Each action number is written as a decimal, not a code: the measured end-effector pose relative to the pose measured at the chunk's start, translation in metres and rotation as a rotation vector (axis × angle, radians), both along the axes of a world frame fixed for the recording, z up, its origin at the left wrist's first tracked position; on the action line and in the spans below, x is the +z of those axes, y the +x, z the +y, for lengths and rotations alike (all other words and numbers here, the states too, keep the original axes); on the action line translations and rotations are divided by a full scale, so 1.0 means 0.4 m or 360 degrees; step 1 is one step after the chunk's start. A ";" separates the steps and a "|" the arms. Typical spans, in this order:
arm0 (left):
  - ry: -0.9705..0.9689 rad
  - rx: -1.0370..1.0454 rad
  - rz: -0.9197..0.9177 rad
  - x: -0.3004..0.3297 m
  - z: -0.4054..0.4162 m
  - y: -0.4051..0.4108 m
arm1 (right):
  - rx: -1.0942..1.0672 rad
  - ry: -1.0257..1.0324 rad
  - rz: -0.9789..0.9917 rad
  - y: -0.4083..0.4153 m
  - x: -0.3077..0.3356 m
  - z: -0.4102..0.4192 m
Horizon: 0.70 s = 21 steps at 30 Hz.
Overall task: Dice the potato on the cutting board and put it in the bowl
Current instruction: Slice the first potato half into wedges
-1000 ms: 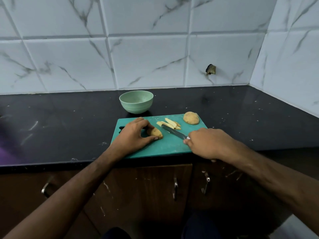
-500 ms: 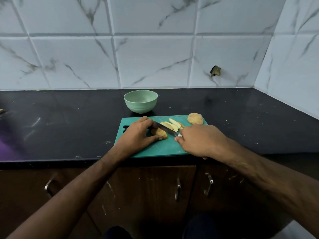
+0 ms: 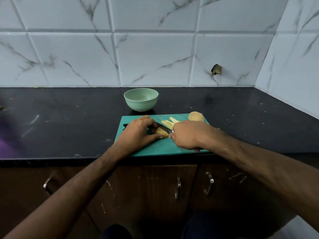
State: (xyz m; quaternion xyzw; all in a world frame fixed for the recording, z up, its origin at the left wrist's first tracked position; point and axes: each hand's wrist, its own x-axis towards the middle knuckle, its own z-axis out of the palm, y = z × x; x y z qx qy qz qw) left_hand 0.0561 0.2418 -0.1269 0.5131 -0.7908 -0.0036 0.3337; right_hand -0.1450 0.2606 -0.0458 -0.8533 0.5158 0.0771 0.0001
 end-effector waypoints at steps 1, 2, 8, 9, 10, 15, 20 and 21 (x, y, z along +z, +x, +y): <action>-0.0007 -0.0003 -0.0005 0.000 -0.001 0.001 | -0.0001 0.0015 -0.0008 0.009 -0.010 -0.012; -0.0005 -0.0007 -0.0008 0.000 0.000 0.001 | -0.0003 0.0024 -0.0017 0.018 -0.021 -0.023; 0.0003 -0.0013 0.0012 0.003 0.001 0.001 | -0.0072 0.0216 -0.0144 -0.022 -0.040 0.010; 0.0005 -0.0010 0.0008 0.004 0.001 0.002 | -0.0077 0.0228 -0.0160 -0.045 -0.046 0.030; 0.0006 -0.0006 0.0007 0.003 -0.002 0.005 | -0.0079 0.0204 -0.0164 -0.067 -0.056 0.051; 0.0022 -0.0004 0.0012 -0.002 -0.006 0.005 | -0.0035 -0.0053 -0.0117 -0.116 -0.106 0.115; 0.0028 0.0005 0.0008 -0.002 0.001 0.004 | -0.0012 -0.0128 -0.0098 -0.109 -0.098 0.091; 0.0021 0.0007 0.0003 -0.002 0.001 0.003 | -0.0025 -0.0127 -0.0099 -0.107 -0.095 0.081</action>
